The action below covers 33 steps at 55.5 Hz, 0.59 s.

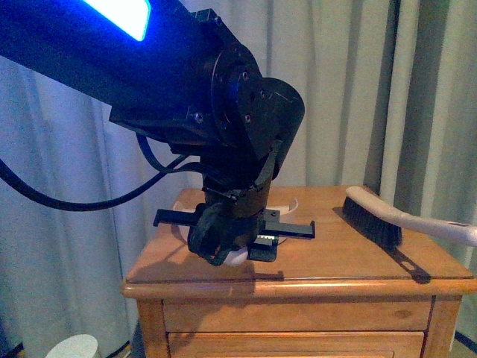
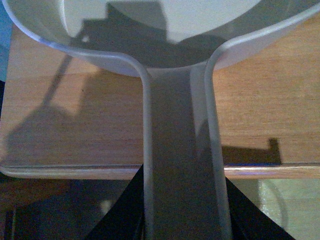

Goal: Clean up trash

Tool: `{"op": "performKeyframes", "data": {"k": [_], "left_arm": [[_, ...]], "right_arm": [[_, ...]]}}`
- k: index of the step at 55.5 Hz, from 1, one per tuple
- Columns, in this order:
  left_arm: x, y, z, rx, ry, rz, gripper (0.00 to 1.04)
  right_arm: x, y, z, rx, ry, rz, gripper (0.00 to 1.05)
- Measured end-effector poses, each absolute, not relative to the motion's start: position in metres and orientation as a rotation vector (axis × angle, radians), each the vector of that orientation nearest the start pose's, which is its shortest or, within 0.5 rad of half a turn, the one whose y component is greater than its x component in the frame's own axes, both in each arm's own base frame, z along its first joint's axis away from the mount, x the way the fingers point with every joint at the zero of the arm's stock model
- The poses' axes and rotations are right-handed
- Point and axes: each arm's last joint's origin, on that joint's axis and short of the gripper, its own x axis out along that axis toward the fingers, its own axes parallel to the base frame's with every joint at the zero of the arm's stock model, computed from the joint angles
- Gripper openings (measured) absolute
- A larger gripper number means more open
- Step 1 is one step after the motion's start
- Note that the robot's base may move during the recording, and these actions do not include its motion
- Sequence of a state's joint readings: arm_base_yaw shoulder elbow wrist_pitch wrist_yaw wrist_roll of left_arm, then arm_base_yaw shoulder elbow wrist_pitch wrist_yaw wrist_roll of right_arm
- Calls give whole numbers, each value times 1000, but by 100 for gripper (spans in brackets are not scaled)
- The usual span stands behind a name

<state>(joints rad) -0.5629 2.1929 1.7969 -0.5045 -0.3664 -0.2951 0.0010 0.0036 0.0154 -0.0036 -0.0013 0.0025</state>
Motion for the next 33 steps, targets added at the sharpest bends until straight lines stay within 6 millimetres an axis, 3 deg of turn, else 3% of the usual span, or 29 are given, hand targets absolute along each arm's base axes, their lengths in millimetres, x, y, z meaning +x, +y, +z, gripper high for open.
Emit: {"op": "performKeyframes", "data": {"k": [14, 22, 33], "left_arm": [[406, -242, 228, 142, 677, -74, 27], [392, -233, 262, 154, 477, -97, 27], [346, -205, 321, 153, 158, -178, 26]], "right_arm": [[97, 0, 168, 2, -8, 2, 97], [97, 0, 168, 2, -8, 2, 97], [97, 0, 168, 2, -8, 2, 97]]}}
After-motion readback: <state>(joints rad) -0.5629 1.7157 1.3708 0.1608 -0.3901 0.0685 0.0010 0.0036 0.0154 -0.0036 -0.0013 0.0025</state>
